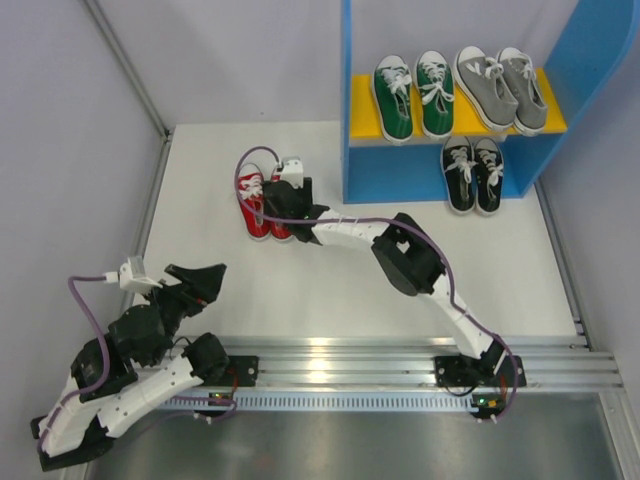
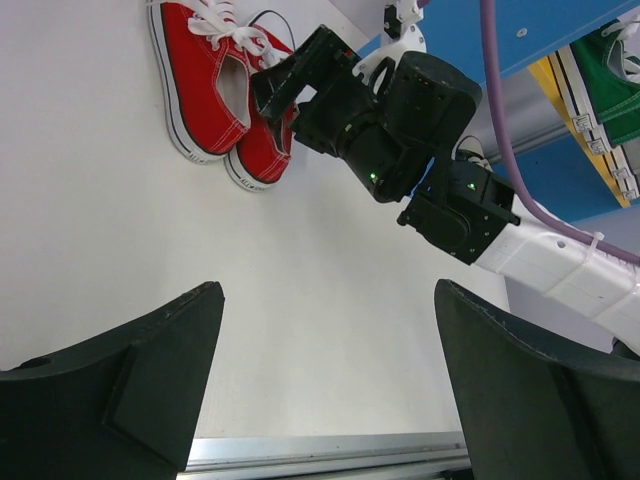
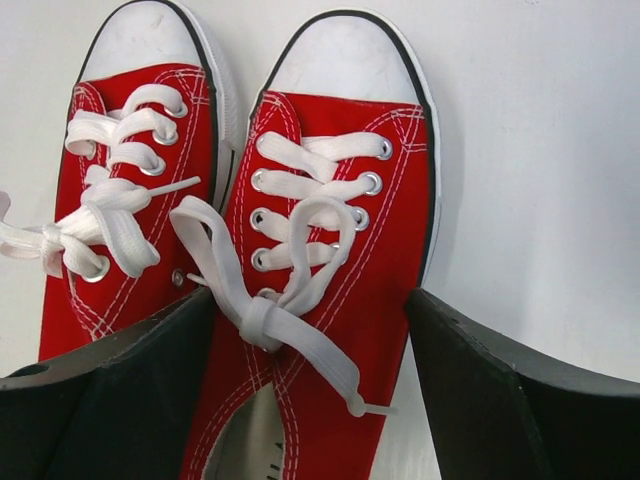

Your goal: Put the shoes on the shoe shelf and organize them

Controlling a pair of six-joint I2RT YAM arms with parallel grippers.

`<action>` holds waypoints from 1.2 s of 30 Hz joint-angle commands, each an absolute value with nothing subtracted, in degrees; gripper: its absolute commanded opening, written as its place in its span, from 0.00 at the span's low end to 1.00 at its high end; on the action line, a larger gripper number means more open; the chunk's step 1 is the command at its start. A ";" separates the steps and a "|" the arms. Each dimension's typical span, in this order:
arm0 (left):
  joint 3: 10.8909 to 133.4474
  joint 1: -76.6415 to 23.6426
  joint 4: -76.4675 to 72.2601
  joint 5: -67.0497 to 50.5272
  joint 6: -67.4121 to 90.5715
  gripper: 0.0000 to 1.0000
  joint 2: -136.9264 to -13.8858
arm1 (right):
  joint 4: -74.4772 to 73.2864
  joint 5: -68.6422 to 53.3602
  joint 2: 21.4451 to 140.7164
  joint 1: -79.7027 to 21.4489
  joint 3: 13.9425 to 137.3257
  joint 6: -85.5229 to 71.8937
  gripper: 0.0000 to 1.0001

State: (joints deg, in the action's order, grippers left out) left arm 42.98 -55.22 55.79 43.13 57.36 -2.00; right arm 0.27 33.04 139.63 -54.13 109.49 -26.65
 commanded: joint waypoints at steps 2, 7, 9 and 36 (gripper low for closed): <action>44.30 -55.28 55.99 43.95 57.57 0.91 -1.49 | -1.76 31.55 135.45 -54.84 105.21 -25.75 0.79; 44.47 -55.28 56.07 43.86 57.57 0.91 -1.32 | -1.14 31.81 134.74 -55.46 105.47 -25.14 0.79; 44.47 -55.28 56.07 43.77 57.48 0.91 -1.32 | -0.88 31.99 134.47 -55.63 105.47 -24.96 0.79; 45.00 -55.28 56.34 43.68 57.48 0.91 -1.41 | 5.62 33.39 128.76 -56.43 101.52 -22.59 0.81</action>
